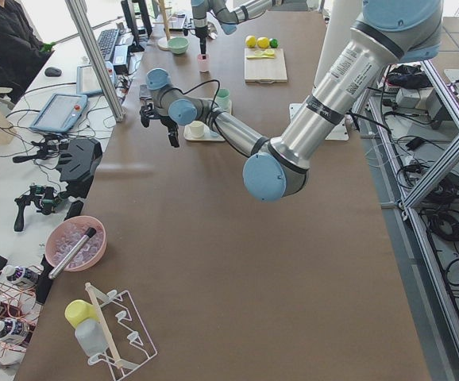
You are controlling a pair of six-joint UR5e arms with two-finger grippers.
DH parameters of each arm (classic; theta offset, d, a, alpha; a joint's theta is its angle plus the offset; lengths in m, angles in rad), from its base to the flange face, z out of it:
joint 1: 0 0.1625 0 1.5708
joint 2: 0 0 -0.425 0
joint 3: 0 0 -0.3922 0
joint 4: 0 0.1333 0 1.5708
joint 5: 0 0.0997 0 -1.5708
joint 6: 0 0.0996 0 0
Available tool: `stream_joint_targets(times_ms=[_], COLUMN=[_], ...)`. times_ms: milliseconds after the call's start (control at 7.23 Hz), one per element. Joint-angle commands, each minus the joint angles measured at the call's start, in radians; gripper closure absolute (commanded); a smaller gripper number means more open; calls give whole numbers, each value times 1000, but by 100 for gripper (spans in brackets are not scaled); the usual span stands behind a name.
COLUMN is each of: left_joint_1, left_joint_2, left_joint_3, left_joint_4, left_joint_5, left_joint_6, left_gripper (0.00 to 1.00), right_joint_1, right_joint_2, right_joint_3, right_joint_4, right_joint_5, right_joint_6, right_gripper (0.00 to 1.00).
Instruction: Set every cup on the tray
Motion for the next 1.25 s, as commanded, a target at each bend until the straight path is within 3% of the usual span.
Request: stream_joint_targets(times_ms=[0, 277, 692, 1107], left_joint_1=[0, 0, -10, -31], left_joint_2=[-1, -1, -1, 27], left_joint_3=[2, 2, -3, -14], left_joint_4=[0, 1, 1, -5], left_joint_5=[2, 3, -1, -4], left_joint_6=[-2, -2, 0, 23], left_gripper=[2, 2, 2, 2], right_joint_1=[-1, 15, 65, 23], right_joint_2=[9, 13, 26, 117], right_joint_3=[1, 7, 10, 11], right_joint_4=[1, 0, 0, 1], right_joint_5=[1, 36, 176, 176], right_joint_6=[2, 5, 66, 182], right_gripper=[100, 100, 100, 100])
